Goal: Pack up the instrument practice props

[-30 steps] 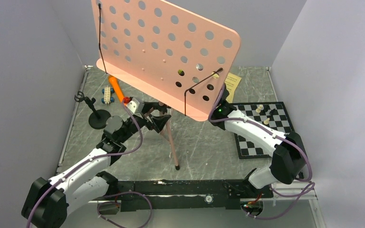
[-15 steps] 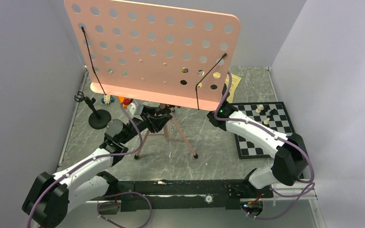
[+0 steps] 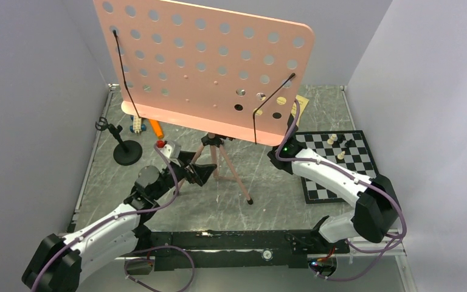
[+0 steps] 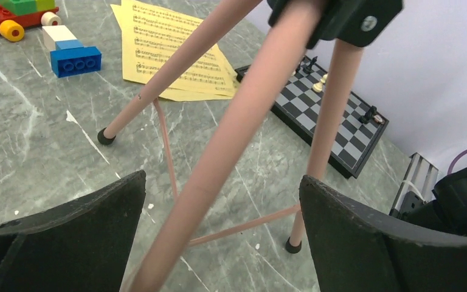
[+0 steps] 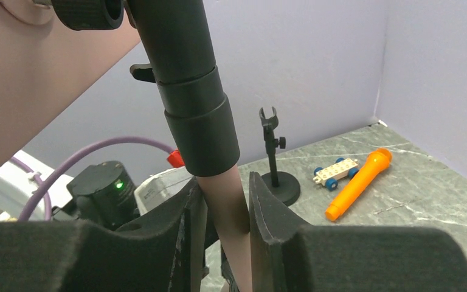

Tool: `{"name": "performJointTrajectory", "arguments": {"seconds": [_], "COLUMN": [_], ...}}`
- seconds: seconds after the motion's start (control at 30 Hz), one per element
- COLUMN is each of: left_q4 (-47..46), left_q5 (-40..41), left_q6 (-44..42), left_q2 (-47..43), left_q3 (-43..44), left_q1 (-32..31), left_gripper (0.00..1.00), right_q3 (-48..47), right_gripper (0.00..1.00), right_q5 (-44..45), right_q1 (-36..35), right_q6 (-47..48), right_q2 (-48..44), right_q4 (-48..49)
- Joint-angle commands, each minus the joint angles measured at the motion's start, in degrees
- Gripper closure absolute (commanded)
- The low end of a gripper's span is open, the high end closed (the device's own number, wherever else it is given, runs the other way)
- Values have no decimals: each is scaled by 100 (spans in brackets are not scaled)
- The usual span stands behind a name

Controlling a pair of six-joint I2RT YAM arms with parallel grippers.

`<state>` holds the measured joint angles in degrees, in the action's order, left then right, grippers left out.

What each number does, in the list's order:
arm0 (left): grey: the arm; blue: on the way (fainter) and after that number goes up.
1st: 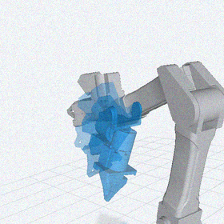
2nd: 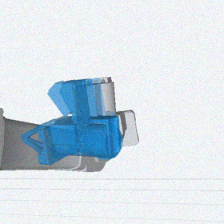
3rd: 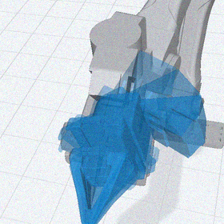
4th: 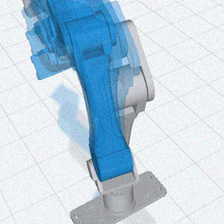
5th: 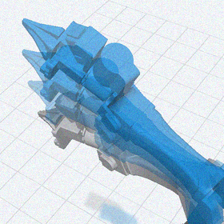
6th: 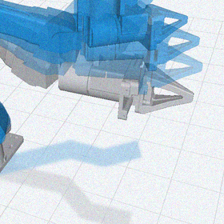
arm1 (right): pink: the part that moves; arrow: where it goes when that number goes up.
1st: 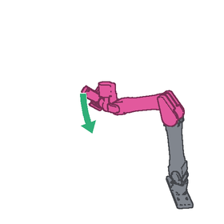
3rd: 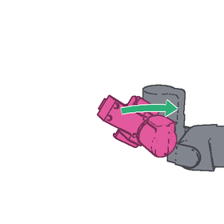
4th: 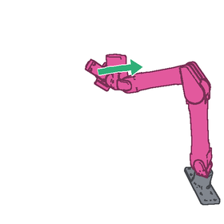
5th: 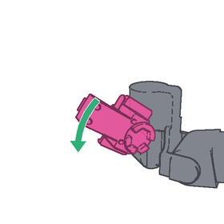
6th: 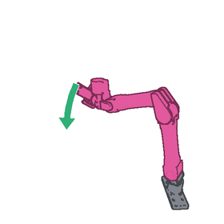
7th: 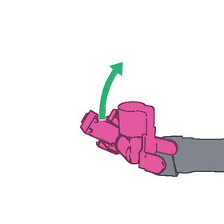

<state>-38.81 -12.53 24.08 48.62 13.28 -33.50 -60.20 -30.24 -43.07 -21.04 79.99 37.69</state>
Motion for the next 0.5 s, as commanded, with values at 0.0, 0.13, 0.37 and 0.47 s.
{"name": "performJointTrajectory", "arguments": {"seconds": [0.0,0.13,0.37,0.47], "left_q4": [-96,-459,-620,-664], "left_q5": [523,775,1234,1453], "left_q6": [496,767,553,382], "left_q2": [-456,-554,-208,81], "left_q3": [-200,-158,444,564], "left_q1": [-177,-379,-1034,-1257], "left_gripper": [1,1,1,1], "right_q3": [501,635,800,903], "right_gripper": [100,100,100,100], "right_q5": [923,1374,2514,2622], "right_q1": [-97,-285,-761,-793], "right_q6": [-691,-770,-661,-678], "right_q2": [-21,-68,-238,-295], "right_q4": [-604,-525,-705,-803]}}
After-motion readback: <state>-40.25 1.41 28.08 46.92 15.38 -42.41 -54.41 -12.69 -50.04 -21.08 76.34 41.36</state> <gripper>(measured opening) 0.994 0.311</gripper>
